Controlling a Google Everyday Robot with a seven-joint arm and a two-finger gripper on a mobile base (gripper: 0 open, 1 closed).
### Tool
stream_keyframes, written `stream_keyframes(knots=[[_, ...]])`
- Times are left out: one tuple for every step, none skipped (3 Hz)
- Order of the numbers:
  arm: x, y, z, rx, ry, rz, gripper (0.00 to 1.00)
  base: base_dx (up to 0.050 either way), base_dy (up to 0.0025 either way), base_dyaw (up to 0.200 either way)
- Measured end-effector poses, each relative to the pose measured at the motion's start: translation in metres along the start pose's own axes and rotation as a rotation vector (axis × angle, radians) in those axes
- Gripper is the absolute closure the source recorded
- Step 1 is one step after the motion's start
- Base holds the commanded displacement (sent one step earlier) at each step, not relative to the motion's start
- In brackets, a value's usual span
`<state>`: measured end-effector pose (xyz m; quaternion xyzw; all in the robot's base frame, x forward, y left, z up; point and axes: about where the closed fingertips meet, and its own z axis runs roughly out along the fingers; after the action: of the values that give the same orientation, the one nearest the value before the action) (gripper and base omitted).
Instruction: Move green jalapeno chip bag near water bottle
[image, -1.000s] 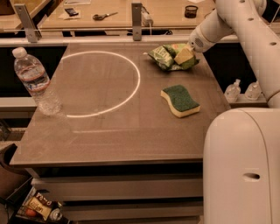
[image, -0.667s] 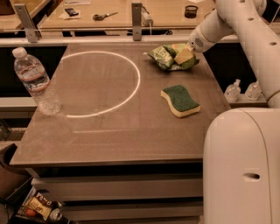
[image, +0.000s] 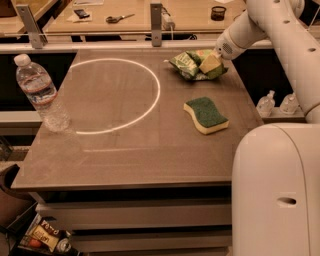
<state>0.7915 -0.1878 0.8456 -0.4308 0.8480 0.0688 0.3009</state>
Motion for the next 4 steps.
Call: stream_keyframes(knots=[[-0.001,0.000,-0.001,0.000,0.000,0.000,1.00,0.000,0.00000,0.000],[-0.001,0.000,-0.001,0.000,0.000,0.000,1.00,0.000,0.00000,0.000],[-0.009,-0.004,-0.037,0.055,-0.001,-0.018,1.00,0.000,0.00000,0.000],[-0.018,-0.006,-0.073,0.112,-0.009,-0.034,1.00,0.000,0.00000,0.000]])
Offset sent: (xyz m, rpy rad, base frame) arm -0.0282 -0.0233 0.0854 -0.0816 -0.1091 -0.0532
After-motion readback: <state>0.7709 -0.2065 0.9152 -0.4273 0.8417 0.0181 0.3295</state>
